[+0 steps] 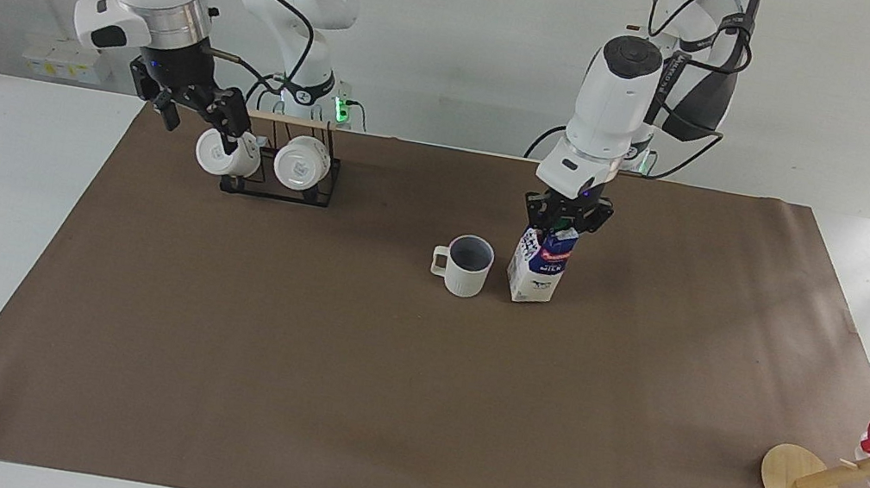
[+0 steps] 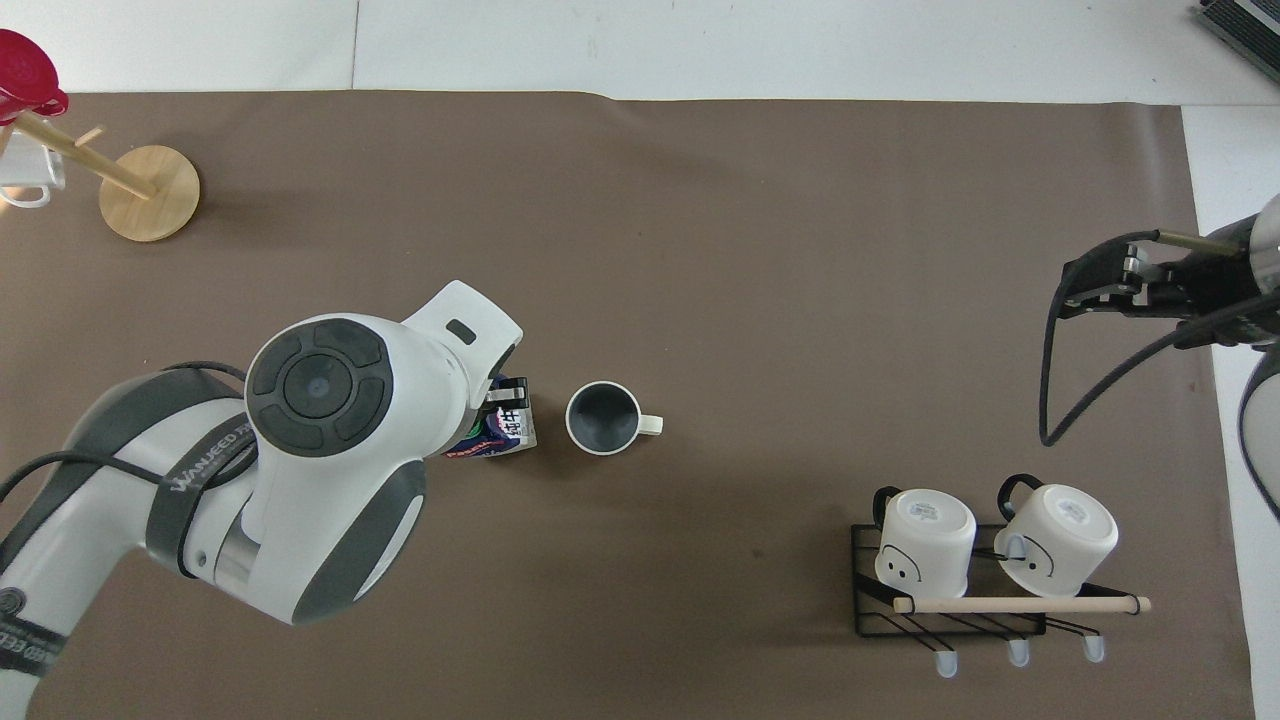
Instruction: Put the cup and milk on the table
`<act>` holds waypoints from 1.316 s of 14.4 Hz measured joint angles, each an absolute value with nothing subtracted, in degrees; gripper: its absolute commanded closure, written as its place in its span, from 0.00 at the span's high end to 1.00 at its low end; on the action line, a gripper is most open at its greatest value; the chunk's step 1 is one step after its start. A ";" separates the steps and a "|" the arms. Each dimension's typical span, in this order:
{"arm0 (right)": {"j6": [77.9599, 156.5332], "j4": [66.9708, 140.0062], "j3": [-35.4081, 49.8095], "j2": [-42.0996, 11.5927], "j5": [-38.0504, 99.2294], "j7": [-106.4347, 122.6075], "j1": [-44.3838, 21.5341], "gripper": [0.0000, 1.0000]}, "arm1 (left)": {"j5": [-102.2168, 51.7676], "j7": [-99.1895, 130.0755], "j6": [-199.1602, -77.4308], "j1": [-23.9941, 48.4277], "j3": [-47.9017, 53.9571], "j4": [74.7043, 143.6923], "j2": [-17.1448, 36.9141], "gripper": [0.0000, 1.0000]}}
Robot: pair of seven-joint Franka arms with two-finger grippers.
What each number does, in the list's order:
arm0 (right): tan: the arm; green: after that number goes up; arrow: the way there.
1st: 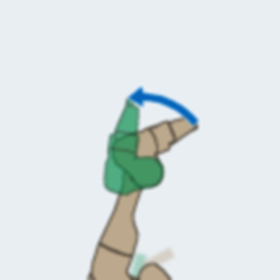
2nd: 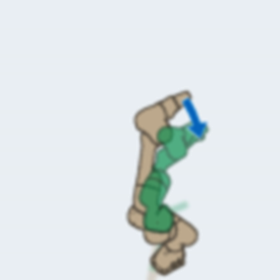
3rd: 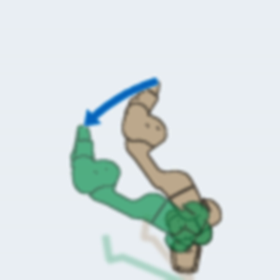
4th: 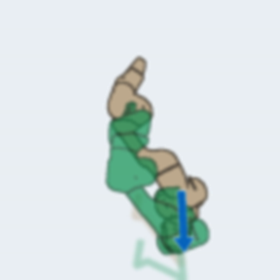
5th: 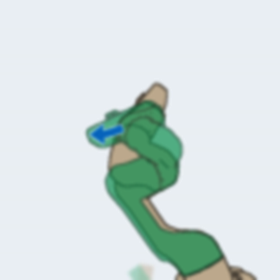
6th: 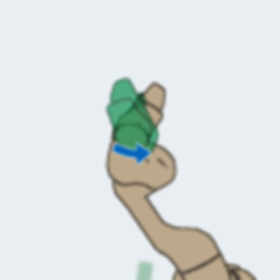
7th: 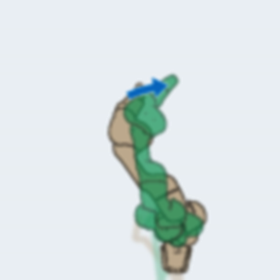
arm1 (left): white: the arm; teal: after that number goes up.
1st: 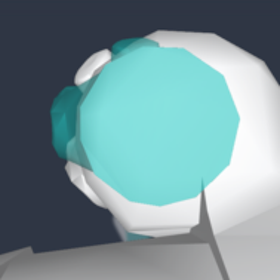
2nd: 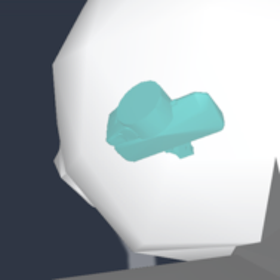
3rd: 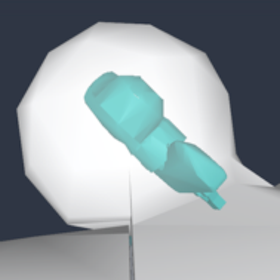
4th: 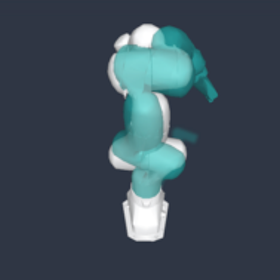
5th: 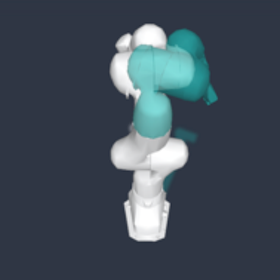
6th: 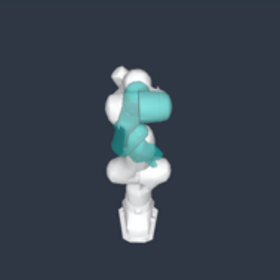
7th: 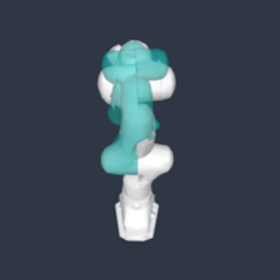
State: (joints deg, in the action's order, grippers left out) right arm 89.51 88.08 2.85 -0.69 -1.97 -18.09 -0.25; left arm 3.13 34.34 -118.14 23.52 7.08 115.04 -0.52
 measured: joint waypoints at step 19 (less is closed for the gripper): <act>89.15 87.91 2.98 -0.78 -0.99 -13.86 1.13 1.00 | 3.45 33.12 -118.58 23.51 6.57 114.42 -0.33 1.00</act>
State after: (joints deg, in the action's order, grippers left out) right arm 89.15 87.91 2.98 -0.78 -0.99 -13.86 1.13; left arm 3.45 33.12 -118.58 23.51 6.57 114.42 -0.33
